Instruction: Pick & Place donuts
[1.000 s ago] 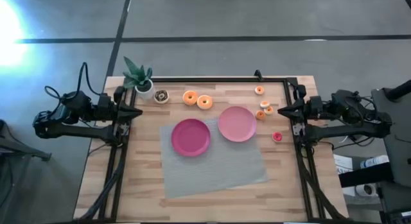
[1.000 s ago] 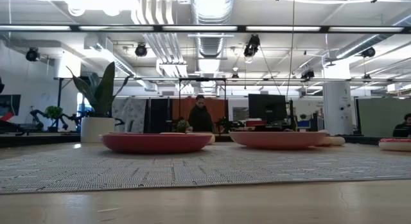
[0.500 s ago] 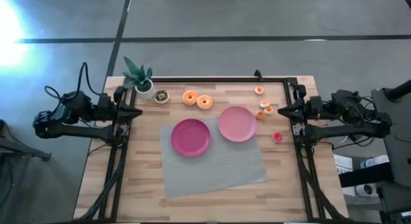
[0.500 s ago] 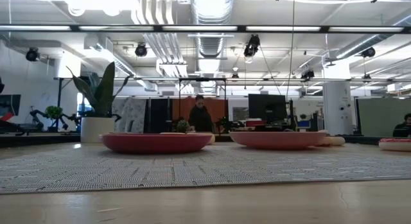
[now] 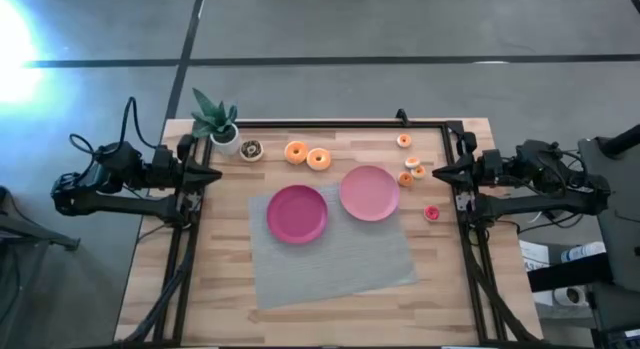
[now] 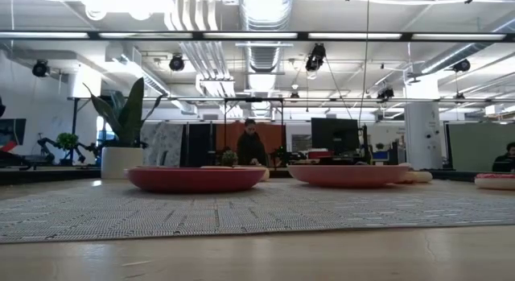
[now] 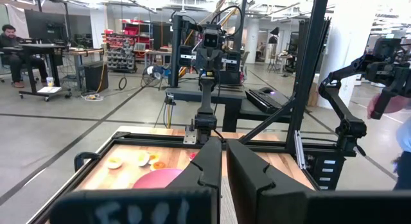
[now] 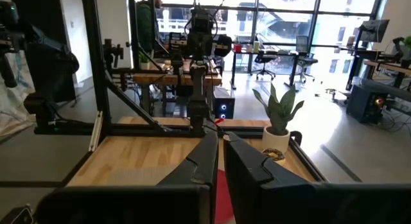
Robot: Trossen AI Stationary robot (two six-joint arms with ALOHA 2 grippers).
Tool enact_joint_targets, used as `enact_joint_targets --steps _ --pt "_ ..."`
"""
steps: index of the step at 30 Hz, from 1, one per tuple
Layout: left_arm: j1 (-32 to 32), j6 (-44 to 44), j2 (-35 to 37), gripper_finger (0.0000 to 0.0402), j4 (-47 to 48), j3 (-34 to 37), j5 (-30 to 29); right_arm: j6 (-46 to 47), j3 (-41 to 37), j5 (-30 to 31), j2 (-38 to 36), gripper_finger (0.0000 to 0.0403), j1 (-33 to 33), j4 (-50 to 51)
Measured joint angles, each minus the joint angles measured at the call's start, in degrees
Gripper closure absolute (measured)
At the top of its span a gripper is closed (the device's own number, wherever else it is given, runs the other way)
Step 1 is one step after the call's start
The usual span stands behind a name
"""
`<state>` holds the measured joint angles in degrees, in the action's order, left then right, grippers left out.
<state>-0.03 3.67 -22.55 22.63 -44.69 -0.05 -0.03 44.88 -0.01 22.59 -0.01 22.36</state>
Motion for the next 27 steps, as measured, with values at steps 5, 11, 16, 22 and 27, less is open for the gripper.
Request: enact_joint_targets --steps 5,11,16,22,27 --pt "0.0 0.0 0.0 0.0402 0.0 0.0 0.0 2.5 0.0 0.0 0.0 0.0385 0.0 -0.3" --pt "0.0 0.0 0.0 0.0402 0.0 0.0 0.0 17.1 0.0 0.0 0.0 0.0385 0.0 -0.3" --pt "0.0 0.0 0.0 0.0402 0.0 0.0 0.0 24.1 0.0 0.1 0.1 0.0385 0.0 -2.0" --pt "0.0 0.0 0.0 0.0402 0.0 0.0 0.0 29.8 0.0 1.0 1.9 0.0385 0.0 -14.5" --pt "0.0 0.5 0.0 0.0402 -0.4 0.0 -0.2 29.7 0.0 3.4 4.9 0.0385 0.0 -27.8"
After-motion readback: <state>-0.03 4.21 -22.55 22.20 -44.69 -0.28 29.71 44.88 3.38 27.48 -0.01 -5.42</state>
